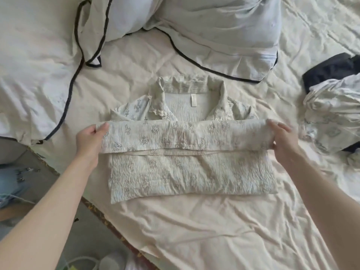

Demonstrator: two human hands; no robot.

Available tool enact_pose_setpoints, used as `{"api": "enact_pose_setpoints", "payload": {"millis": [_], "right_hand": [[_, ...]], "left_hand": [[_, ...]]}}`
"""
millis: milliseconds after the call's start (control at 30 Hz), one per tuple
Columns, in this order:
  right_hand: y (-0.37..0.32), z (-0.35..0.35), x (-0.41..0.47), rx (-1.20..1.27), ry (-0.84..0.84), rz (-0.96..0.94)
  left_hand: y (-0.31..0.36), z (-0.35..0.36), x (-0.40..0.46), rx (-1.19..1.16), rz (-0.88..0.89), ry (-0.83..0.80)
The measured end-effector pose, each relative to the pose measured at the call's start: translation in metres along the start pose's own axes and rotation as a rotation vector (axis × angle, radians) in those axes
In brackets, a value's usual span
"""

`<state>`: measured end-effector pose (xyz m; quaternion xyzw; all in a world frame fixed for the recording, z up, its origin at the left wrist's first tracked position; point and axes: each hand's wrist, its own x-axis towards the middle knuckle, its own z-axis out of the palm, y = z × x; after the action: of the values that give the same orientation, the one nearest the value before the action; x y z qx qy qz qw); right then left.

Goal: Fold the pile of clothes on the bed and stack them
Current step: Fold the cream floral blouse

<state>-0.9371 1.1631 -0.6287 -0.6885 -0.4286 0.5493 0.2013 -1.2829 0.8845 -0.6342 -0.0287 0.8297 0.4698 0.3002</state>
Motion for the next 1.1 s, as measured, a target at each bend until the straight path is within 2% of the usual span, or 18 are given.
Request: {"api": "enact_pose_setpoints", "payload": {"millis": [100, 167, 233, 467, 667, 800, 867, 967, 1033, 1100], "right_hand": [[0.020, 0.001, 0.008, -0.214, 0.025, 0.127], [0.026, -0.002, 0.010, -0.217, 0.029, 0.209], [0.021, -0.004, 0.009, -0.139, -0.013, 0.259], [-0.045, 0.016, 0.043, 0.423, -0.036, 0.393], [-0.055, 0.049, 0.059, 0.521, -0.106, 0.375], [-0.041, 0.045, 0.059, 0.652, -0.069, 0.375], [-0.036, 0.040, 0.064, 0.588, -0.055, 0.319], [-0.027, 0.036, 0.072, 0.095, 0.059, 0.158], [-0.023, 0.037, 0.082, -0.149, 0.027, 0.042], [-0.027, 0.042, 0.089, -0.223, -0.064, 0.018]], "left_hand": [[-0.010, -0.001, -0.006, 0.005, -0.045, 0.012], [-0.012, -0.009, -0.010, -0.024, -0.076, -0.042], [-0.009, -0.016, -0.011, -0.063, -0.106, -0.071], [0.048, 0.000, 0.029, -0.228, -0.166, -0.038], [0.053, 0.026, 0.059, -0.191, -0.222, -0.020], [0.047, 0.020, 0.059, -0.241, -0.179, 0.029], [0.044, 0.013, 0.058, -0.315, -0.122, 0.022], [0.031, 0.012, 0.060, -0.045, -0.004, -0.011], [0.029, 0.017, 0.066, 0.112, 0.029, -0.045], [0.035, 0.022, 0.071, 0.101, 0.018, -0.128]]}}
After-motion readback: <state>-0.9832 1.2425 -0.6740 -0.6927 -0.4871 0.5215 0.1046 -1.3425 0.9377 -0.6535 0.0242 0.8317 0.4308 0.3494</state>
